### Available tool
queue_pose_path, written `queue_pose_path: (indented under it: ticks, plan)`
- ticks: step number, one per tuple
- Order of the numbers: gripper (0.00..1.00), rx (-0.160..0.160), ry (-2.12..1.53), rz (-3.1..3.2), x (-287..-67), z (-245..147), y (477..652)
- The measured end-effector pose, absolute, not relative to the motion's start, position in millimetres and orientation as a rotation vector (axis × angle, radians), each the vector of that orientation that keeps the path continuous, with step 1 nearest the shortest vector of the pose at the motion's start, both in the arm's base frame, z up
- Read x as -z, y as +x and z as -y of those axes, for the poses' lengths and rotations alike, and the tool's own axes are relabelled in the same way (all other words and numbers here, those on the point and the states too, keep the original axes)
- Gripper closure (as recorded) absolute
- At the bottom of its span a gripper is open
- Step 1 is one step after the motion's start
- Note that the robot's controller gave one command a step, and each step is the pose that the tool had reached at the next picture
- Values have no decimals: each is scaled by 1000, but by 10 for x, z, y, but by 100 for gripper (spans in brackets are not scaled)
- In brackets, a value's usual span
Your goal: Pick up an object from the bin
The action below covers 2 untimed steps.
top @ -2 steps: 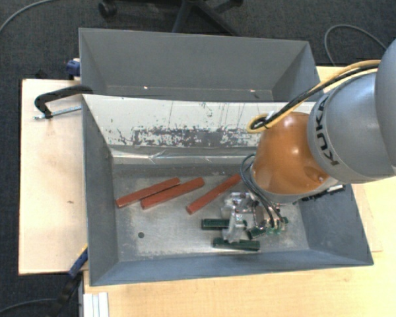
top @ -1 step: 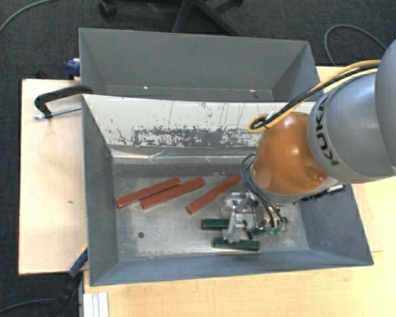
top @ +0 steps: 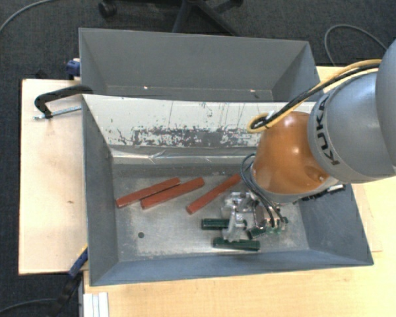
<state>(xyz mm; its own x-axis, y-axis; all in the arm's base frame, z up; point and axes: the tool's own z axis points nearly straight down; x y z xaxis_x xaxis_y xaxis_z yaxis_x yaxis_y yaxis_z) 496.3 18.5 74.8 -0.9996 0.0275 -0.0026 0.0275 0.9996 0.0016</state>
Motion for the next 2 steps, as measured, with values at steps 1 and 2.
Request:
queue_pose_path:
  ticks: [1,2]
  plan:
    - [100,-2,43,-3143,-818,-186,4946]
    - [100,-2,43,-3144,-1022,-188,4940]
